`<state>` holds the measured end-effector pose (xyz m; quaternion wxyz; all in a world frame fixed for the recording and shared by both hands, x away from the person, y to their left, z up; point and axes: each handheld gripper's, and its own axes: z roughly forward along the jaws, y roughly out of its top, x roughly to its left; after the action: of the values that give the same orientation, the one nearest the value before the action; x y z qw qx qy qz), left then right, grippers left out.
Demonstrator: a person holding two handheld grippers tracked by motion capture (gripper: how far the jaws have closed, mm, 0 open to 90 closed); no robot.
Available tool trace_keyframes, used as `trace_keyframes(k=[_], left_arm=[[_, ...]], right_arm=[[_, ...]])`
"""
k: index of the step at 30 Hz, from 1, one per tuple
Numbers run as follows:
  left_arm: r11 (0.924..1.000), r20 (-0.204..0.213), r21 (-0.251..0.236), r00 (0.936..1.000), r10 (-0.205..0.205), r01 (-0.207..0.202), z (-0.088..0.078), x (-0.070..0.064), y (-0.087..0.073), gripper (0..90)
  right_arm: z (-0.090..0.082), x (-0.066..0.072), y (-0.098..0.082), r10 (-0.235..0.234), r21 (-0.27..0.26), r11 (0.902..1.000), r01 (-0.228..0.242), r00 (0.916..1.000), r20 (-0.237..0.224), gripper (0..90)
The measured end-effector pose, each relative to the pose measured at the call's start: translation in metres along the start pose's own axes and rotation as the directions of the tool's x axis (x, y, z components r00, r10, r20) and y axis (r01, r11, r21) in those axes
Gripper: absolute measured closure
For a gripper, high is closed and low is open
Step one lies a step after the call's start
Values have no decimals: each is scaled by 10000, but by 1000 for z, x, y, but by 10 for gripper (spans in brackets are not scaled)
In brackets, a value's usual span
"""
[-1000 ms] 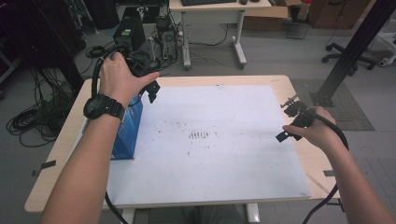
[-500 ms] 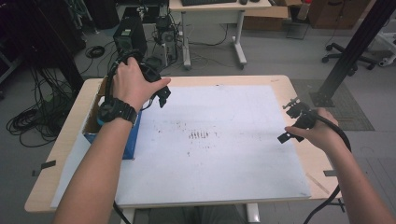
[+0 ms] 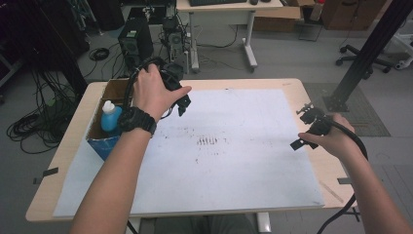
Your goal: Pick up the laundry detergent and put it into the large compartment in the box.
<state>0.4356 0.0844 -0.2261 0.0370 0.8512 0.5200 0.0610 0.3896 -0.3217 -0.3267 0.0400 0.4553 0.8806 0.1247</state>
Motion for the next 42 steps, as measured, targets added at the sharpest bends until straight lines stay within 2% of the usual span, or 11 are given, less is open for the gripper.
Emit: trace_keyframes(k=[5, 14, 42], left_arm=[[9998, -26, 77, 9999, 170, -169, 7, -9, 1, 177], [9997, 210, 131, 9995, 227, -229, 14, -16, 2, 194], [9993, 293, 117, 9990, 346, -349, 15, -17, 0, 190]], right_arm=[[-1, 1, -1, -26, 13, 10000, 26, 10000, 41, 199], [-4, 1, -4, 19, -24, 10000, -18, 10000, 98, 199], [-3, 5, 2, -68, 79, 9999, 67, 9999, 133, 198]])
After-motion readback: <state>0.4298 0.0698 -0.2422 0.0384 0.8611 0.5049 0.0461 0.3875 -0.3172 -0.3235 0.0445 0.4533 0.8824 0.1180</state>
